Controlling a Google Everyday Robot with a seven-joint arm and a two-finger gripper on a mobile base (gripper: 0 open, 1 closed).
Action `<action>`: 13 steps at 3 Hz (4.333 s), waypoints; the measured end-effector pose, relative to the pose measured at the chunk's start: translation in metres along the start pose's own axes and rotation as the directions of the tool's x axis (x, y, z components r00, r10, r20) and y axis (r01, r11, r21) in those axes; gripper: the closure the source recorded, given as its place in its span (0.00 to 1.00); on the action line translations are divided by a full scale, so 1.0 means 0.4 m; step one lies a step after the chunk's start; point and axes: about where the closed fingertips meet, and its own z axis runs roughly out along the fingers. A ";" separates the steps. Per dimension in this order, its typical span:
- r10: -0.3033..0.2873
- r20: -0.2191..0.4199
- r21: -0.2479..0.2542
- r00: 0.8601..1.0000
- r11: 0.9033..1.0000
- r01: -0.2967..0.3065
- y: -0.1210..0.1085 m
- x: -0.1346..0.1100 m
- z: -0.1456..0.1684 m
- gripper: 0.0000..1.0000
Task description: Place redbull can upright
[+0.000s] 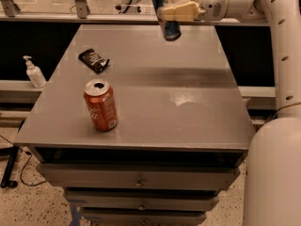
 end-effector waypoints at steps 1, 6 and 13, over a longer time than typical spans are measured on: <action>0.000 0.000 0.000 1.000 1.000 0.000 0.000 0.000 0.001 1.00; -0.022 0.153 0.158 0.988 0.987 -0.002 0.075 0.200 -0.077 1.00; 0.054 0.141 0.205 0.989 0.975 -0.083 0.093 0.340 -0.125 0.00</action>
Offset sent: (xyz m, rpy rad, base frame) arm -0.0019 -0.0119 -0.0075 0.1325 0.0240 -0.0696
